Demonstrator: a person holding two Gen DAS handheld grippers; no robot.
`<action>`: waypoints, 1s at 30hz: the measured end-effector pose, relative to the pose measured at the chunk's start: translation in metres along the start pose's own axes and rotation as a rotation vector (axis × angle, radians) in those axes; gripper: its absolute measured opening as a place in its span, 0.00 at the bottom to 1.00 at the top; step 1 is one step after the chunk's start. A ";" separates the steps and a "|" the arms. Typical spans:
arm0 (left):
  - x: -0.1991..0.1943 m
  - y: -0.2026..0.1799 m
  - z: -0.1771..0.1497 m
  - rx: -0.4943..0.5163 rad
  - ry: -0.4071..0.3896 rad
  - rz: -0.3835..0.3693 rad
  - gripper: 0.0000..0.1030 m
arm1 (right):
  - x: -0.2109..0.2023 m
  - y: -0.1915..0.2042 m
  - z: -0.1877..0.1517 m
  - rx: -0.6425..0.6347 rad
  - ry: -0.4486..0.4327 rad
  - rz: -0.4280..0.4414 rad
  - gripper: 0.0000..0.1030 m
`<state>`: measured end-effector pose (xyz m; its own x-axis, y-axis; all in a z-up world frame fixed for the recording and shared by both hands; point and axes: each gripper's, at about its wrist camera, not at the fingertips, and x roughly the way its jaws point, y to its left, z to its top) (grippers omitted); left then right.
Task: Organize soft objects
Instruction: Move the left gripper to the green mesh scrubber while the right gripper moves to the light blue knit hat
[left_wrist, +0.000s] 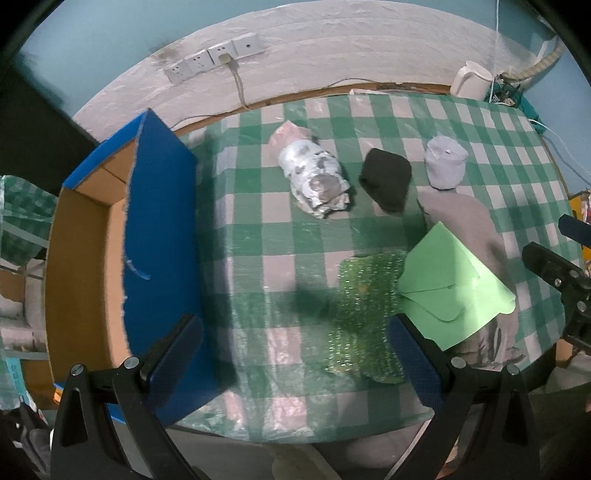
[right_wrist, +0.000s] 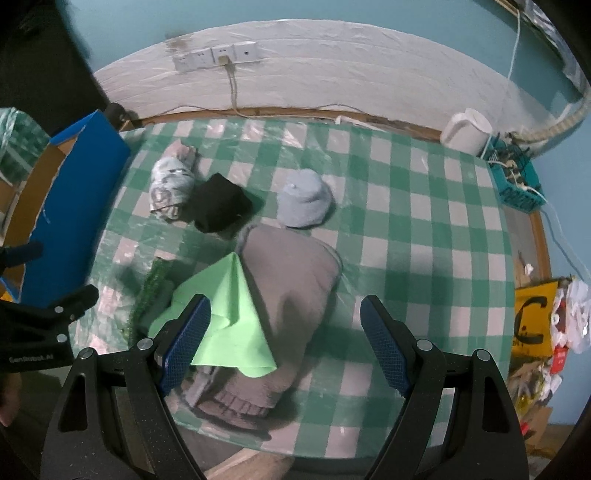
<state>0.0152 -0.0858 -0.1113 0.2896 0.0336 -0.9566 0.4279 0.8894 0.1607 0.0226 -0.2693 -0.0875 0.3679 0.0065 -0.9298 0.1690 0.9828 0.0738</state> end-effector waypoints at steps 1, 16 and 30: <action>0.002 -0.002 0.001 0.002 0.004 -0.006 0.98 | 0.001 -0.002 0.000 0.006 0.000 -0.003 0.80; 0.040 -0.024 0.011 0.016 0.068 0.006 0.98 | 0.012 -0.013 -0.009 0.025 0.022 0.008 0.80; 0.065 -0.001 0.009 -0.050 0.141 0.021 0.98 | 0.013 -0.005 -0.008 0.004 0.024 0.027 0.80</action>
<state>0.0416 -0.0886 -0.1715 0.1737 0.1132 -0.9783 0.3784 0.9095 0.1724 0.0197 -0.2725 -0.1029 0.3508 0.0378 -0.9357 0.1630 0.9815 0.1008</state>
